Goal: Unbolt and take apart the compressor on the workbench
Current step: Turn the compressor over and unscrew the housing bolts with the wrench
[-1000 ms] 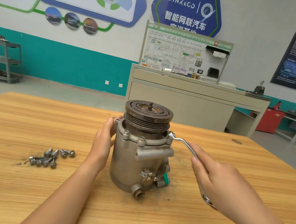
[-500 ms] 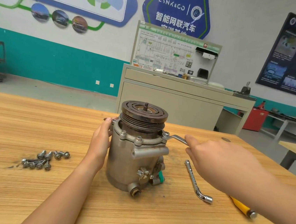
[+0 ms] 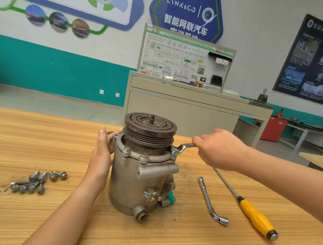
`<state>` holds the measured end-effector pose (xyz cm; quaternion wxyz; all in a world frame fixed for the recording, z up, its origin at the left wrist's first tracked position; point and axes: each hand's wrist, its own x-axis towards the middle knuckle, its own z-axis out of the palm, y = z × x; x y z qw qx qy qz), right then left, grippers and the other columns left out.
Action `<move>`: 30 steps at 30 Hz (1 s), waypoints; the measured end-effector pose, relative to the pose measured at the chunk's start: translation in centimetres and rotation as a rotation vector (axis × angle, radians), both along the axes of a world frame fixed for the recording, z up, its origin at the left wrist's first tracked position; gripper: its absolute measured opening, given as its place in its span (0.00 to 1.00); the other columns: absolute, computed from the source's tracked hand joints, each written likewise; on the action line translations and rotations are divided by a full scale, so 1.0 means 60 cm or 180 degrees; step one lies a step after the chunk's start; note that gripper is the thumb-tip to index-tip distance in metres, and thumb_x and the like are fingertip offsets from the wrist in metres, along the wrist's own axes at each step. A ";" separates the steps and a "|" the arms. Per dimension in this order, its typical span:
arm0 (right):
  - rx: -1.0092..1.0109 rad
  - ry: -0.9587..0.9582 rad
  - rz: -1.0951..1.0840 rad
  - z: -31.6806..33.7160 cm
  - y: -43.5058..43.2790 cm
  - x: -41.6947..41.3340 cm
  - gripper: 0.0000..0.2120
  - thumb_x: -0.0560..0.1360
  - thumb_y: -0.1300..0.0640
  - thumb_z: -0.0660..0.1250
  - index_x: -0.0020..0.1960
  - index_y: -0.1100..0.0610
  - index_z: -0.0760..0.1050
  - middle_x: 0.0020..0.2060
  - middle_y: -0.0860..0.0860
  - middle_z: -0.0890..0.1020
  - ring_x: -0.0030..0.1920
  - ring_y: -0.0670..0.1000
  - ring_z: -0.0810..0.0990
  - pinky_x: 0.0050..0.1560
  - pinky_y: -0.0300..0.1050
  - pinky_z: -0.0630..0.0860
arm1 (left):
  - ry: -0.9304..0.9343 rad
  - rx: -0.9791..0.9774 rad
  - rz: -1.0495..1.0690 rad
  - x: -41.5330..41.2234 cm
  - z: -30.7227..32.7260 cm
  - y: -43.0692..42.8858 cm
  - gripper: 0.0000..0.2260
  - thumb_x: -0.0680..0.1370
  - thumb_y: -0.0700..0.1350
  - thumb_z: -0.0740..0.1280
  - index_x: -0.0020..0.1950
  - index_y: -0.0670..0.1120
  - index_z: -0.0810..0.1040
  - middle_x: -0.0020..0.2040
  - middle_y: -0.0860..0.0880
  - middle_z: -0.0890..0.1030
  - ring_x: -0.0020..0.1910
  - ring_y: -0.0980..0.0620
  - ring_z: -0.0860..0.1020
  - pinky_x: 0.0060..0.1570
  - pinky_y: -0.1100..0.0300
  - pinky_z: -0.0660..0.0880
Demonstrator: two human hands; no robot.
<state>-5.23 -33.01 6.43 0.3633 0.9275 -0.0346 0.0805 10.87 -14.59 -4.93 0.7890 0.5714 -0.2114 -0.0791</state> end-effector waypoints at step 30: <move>0.0437 -0.0219 -0.1167 0.007 0.159 -0.101 0.18 0.76 0.66 0.54 0.64 0.56 0.62 0.28 0.48 0.64 0.26 0.48 0.61 0.22 0.41 0.56 | -0.0354 0.0078 0.0331 -0.017 0.007 -0.001 0.17 0.82 0.55 0.51 0.47 0.55 0.78 0.40 0.61 0.82 0.38 0.74 0.75 0.33 0.79 0.68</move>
